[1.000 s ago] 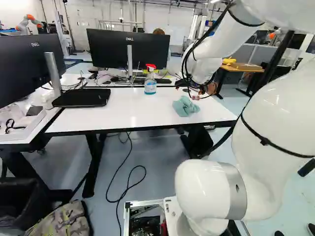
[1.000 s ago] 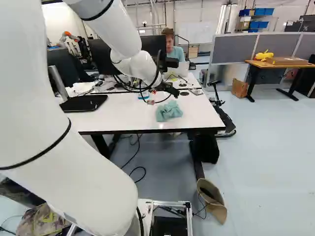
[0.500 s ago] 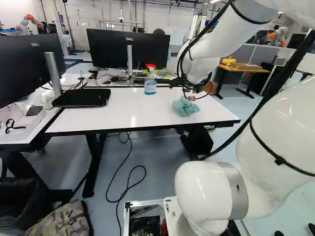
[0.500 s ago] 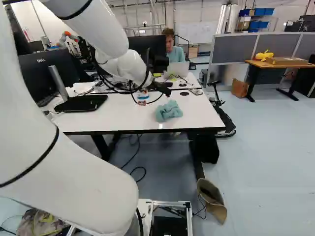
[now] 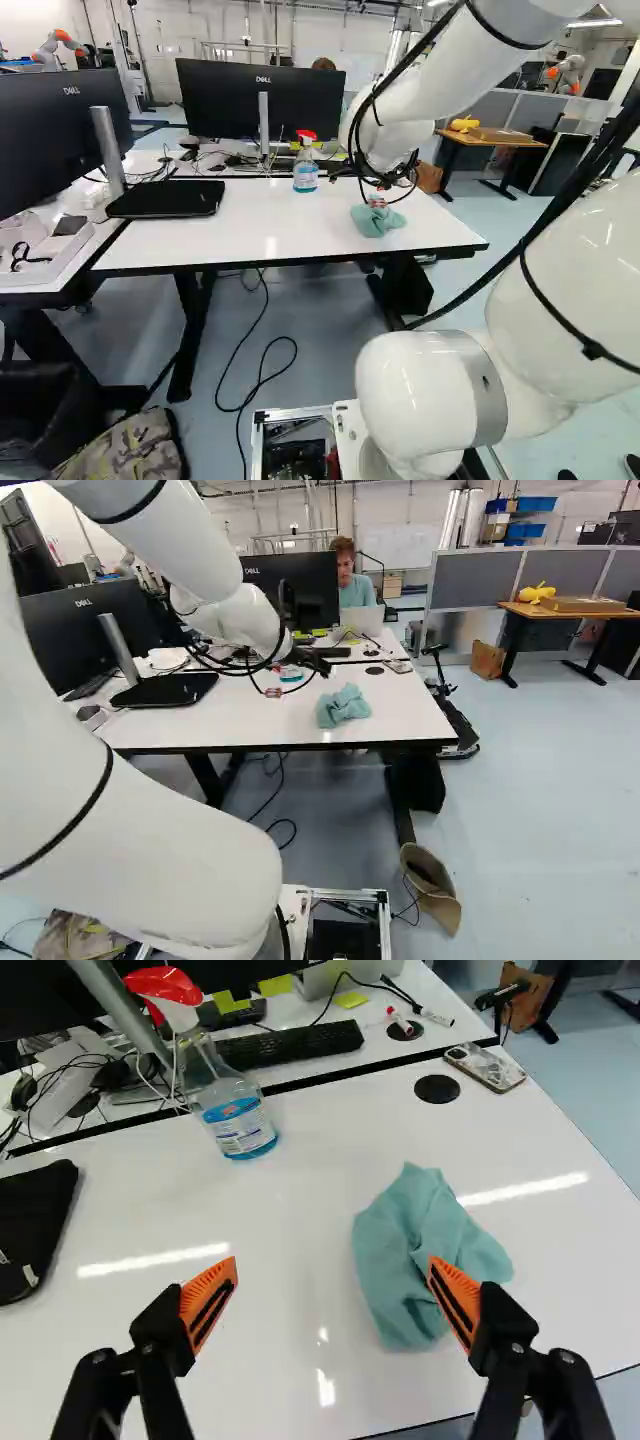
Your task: Clean the table with the green towel
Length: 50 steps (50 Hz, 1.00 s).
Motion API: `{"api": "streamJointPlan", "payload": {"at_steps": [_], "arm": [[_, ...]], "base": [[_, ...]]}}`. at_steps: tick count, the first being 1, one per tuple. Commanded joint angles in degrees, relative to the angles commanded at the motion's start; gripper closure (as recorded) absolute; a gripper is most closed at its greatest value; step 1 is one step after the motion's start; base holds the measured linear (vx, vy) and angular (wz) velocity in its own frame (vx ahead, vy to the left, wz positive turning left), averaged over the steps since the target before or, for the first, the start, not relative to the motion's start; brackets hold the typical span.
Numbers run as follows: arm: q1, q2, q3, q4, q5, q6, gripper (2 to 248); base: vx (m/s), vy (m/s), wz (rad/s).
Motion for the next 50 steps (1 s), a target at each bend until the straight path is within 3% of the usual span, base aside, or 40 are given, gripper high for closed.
{"api": "streamJointPlan", "payload": {"at_steps": [30, 50], "arm": [[6.2, 0.8, 0.7, 0.0, 0.0, 0.0, 3], [6.7, 0.8, 0.7, 0.0, 0.1, 0.0, 3]], "base": [[0.000, 0.000, 0.000], [0.000, 0.000, 0.000]]}}
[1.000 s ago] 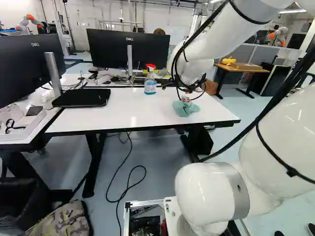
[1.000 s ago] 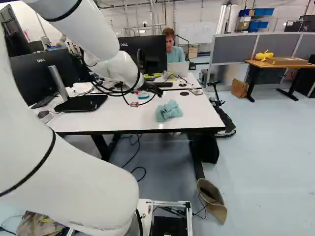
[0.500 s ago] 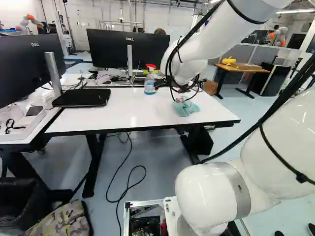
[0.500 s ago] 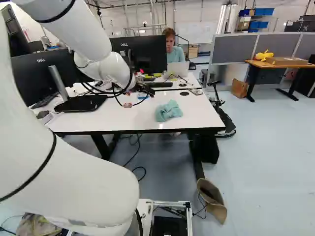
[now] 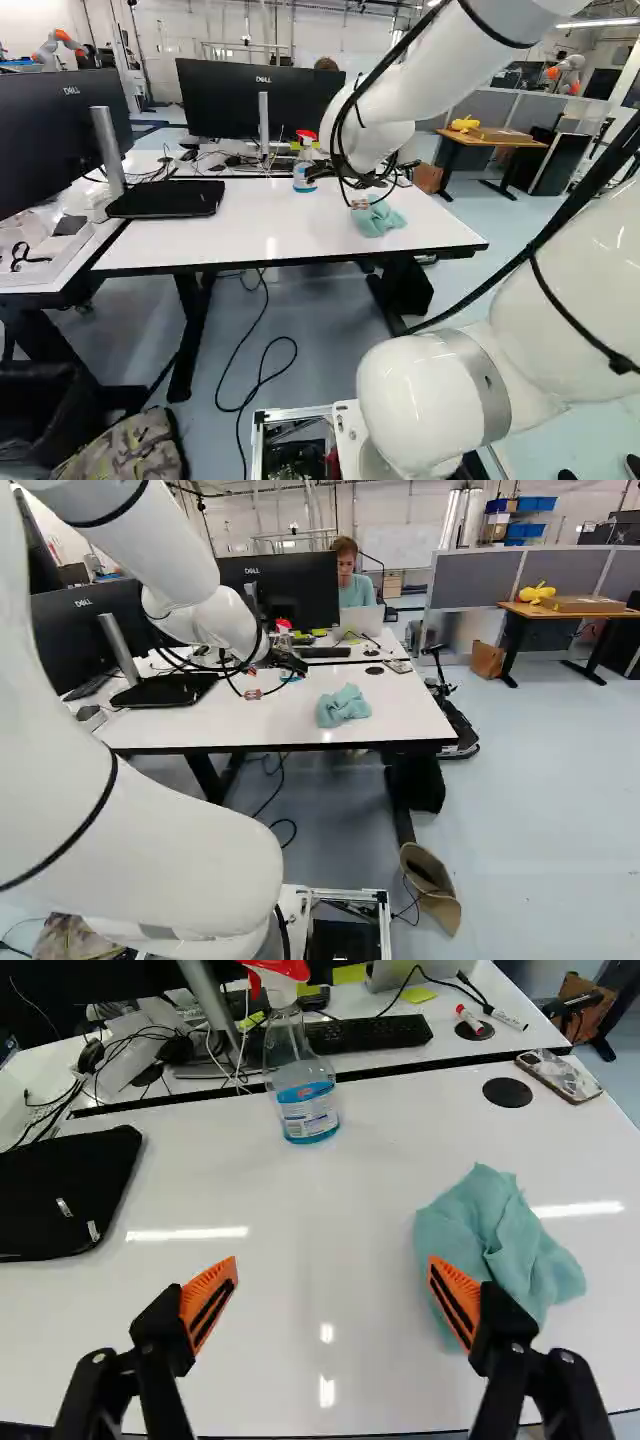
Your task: Clean the table with the green towel
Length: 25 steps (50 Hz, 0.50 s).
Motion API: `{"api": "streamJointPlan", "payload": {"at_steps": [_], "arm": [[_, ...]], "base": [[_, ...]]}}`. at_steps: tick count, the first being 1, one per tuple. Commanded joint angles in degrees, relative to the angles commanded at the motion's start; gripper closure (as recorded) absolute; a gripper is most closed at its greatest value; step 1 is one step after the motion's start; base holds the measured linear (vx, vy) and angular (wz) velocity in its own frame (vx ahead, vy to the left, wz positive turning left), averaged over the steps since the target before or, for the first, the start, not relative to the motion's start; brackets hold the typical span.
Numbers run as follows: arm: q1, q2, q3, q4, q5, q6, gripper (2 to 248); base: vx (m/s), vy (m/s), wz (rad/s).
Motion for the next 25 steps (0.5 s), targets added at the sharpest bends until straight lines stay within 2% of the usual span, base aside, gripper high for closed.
{"api": "streamJointPlan", "payload": {"at_steps": [25], "arm": [[-0.3, 0.2, 1.8, -0.4, 2.9, 0.0, 3]], "base": [[0.000, 0.000, 0.000]]}}
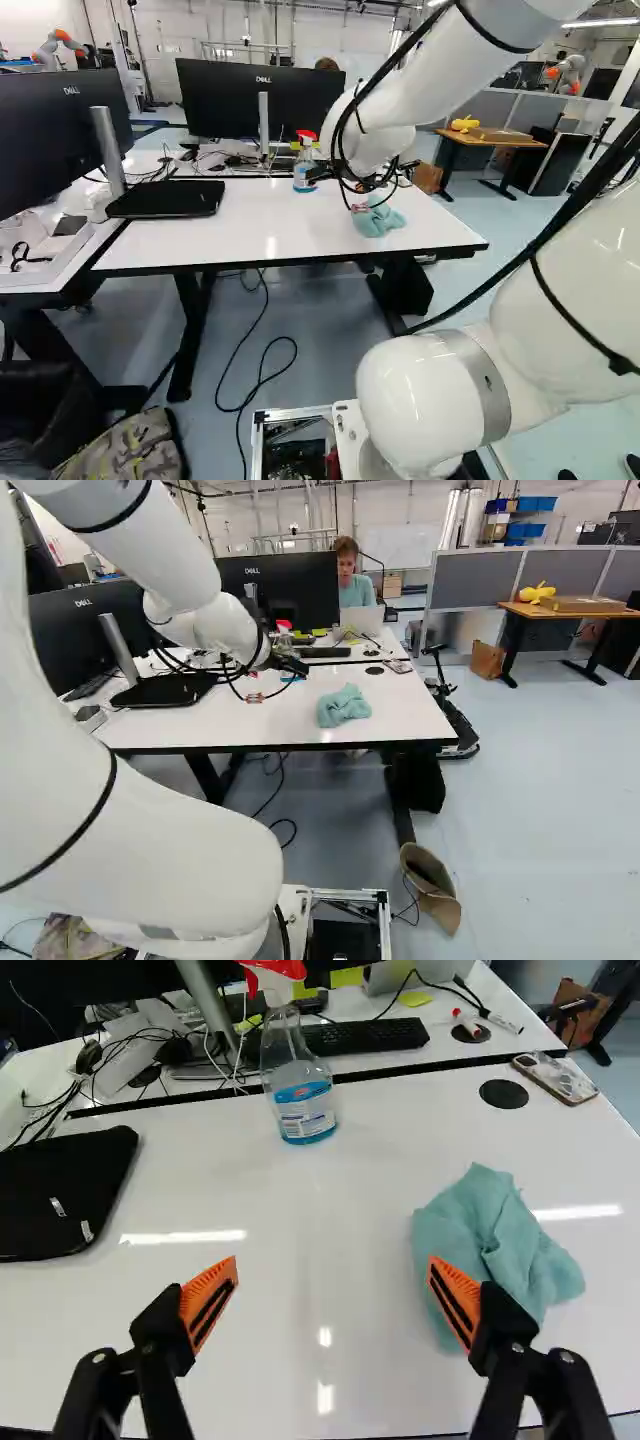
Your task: Clean the table with the green towel
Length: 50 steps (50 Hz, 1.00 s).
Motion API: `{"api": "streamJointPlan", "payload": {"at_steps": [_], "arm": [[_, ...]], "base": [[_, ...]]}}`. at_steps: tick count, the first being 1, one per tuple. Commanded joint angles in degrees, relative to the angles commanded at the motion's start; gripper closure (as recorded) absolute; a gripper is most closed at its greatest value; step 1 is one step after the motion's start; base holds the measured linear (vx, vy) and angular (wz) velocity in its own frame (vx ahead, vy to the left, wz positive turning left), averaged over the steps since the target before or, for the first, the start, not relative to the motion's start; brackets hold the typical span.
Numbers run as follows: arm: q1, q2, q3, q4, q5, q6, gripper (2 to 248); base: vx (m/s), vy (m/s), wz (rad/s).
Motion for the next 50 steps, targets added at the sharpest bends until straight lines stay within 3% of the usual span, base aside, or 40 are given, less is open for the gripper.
{"api": "streamJointPlan", "payload": {"at_steps": [25, 50], "arm": [[-0.7, 0.5, 4.4, -1.1, 7.0, 0.0, 3], [-1.7, 1.2, 11.2, -2.7, 18.0, 0.0, 3]], "base": [[0.000, 0.000, 0.000], [0.000, 0.000, 0.000]]}}
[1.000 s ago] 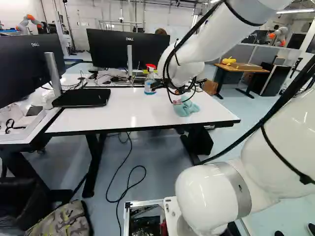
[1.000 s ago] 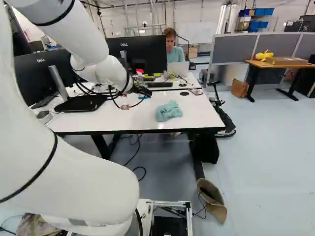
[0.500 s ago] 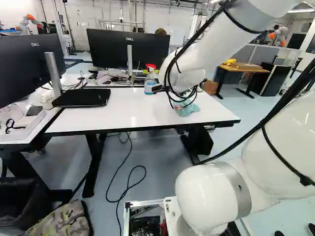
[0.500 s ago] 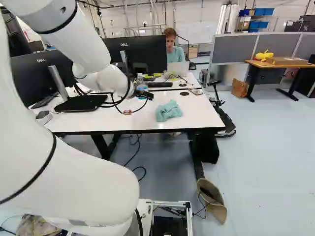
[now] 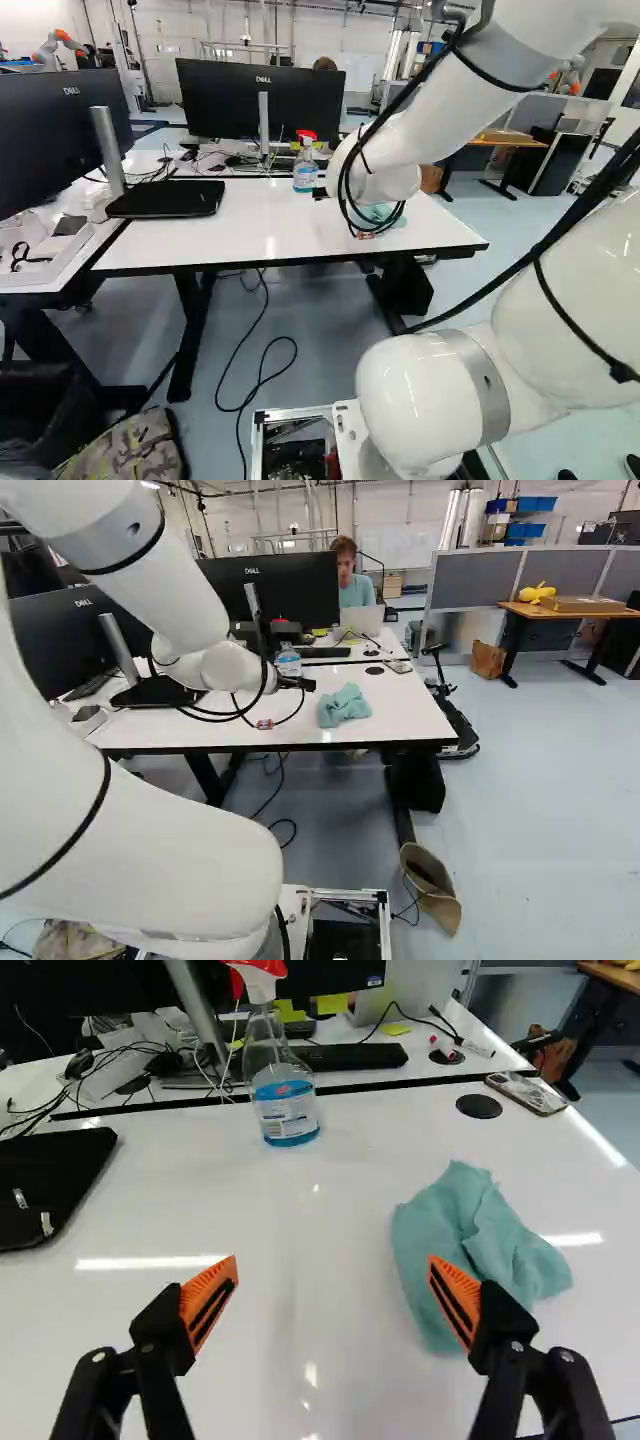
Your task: Clean the table with the green towel
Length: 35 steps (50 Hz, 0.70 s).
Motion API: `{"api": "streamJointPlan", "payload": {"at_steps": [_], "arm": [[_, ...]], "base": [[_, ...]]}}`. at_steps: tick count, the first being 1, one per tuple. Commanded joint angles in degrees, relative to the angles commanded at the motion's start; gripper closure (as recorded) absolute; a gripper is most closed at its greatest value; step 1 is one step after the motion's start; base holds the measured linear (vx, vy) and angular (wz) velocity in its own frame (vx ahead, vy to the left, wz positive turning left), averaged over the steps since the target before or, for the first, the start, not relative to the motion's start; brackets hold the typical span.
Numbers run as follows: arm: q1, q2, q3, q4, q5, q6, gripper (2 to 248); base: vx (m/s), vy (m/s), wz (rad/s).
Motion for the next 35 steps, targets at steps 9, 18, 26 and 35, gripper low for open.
{"api": "streamJointPlan", "payload": {"at_steps": [9, 18, 26, 35], "arm": [[-0.5, 0.3, 3.1, -0.7, 4.9, 0.0, 3], [-0.9, 0.7, 6.1, -1.5, 9.7, 0.0, 3], [-1.3, 0.9, 8.4, -2.0, 13.5, 0.0, 3], [-1.6, 1.2, 10.7, -2.6, 17.2, 0.0, 3]], "base": [[0.000, 0.000, 0.000], [0.000, 0.000, 0.000], [0.000, 0.000, 0.000], [0.000, 0.000, 0.000]]}}
